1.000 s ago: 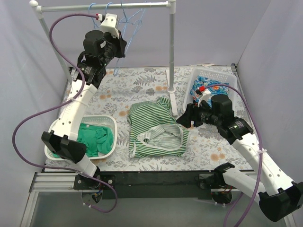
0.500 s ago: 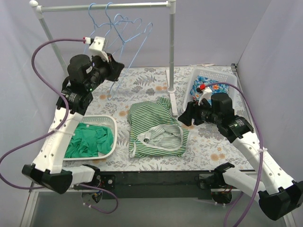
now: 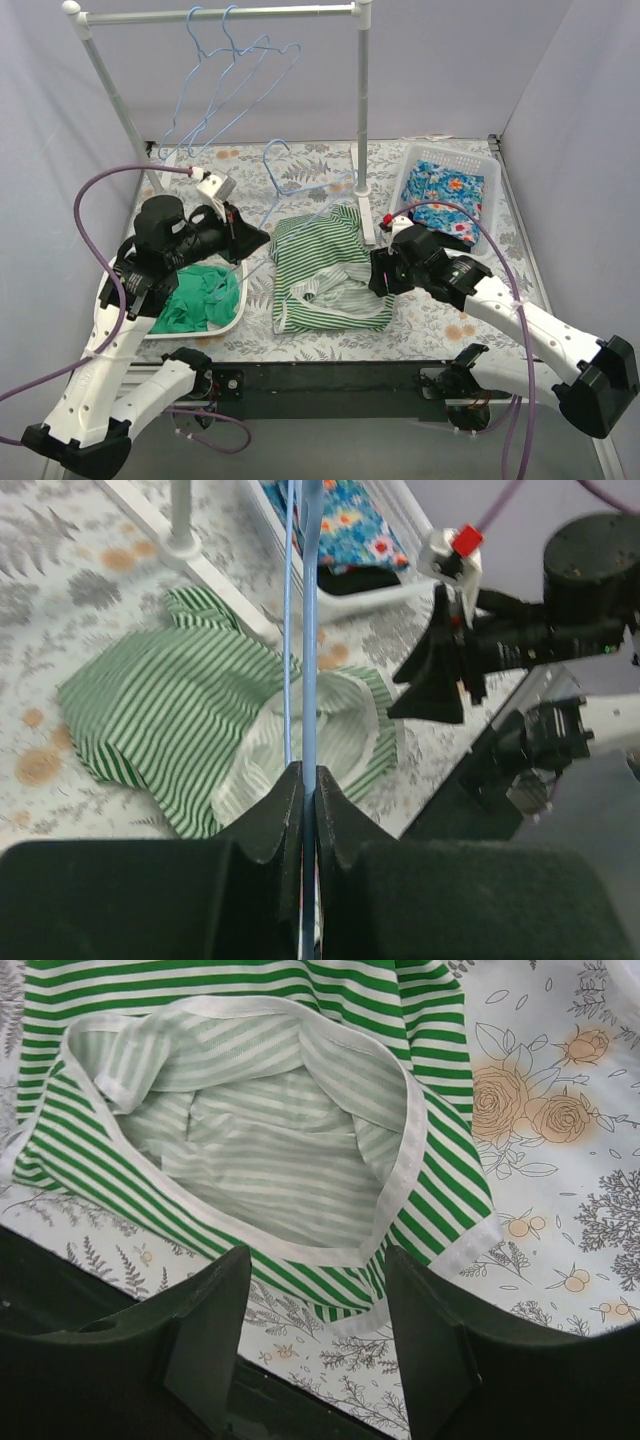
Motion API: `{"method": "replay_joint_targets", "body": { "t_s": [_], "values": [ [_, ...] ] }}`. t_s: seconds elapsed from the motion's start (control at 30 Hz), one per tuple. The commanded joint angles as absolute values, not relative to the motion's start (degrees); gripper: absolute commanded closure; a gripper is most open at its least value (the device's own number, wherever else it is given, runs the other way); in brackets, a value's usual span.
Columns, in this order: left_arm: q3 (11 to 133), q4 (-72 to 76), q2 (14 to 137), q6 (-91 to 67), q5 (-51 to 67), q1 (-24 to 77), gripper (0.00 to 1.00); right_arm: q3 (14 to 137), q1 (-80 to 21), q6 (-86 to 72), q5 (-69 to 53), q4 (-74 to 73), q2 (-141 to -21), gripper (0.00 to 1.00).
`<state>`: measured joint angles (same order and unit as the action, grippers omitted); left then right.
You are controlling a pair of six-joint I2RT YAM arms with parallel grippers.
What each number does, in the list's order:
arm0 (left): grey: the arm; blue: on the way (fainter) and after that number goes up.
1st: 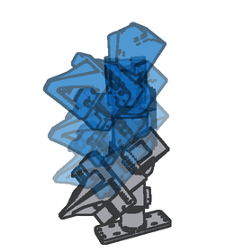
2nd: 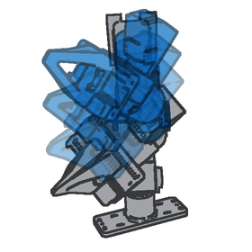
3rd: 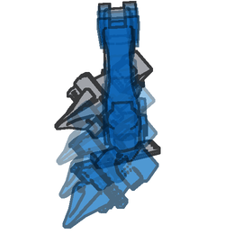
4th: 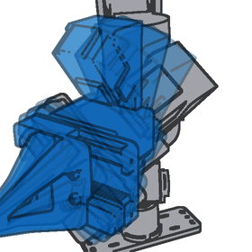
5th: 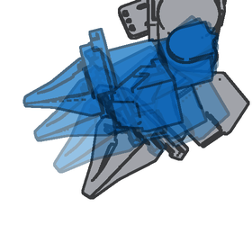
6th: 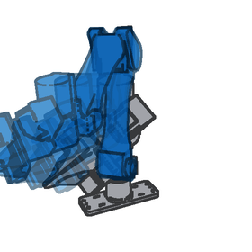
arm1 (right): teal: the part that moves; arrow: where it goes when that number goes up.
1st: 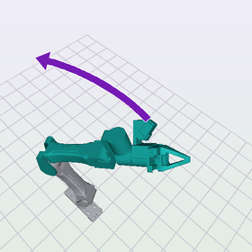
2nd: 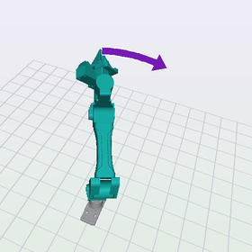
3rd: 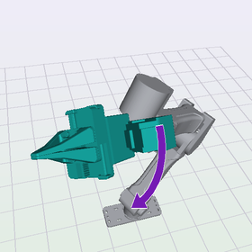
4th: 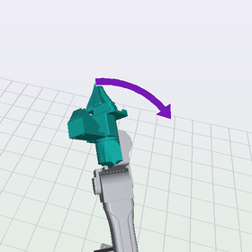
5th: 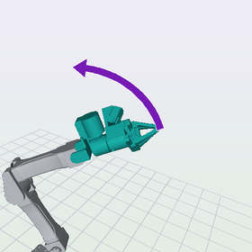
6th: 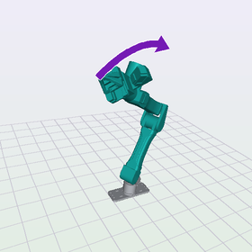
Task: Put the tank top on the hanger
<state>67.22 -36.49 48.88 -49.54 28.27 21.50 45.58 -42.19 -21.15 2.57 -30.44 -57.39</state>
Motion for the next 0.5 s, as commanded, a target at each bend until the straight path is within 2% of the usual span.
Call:
{"method": "replay_joint_targets", "body": {
  "t_s": [0.0,0.3,0.47],
  "values": [
    [63.6,-41.9,46.2,-48.6,31.6,23.9,1.0,47.1,-45.2,-25.6,13.3,-28.9,-62.7,0.38],
    [58.8,-47.0,45.0,-50.1,26.5,33.6,1.0,47.9,-45.7,-27.4,21.9,-28.9,-70.0,0.42],
    [58.0,-48.1,45.6,-51.1,25.8,35.9,1.0,48.1,-45.6,-27.1,23.2,-28.8,-70.7,0.53]
  ]
}}
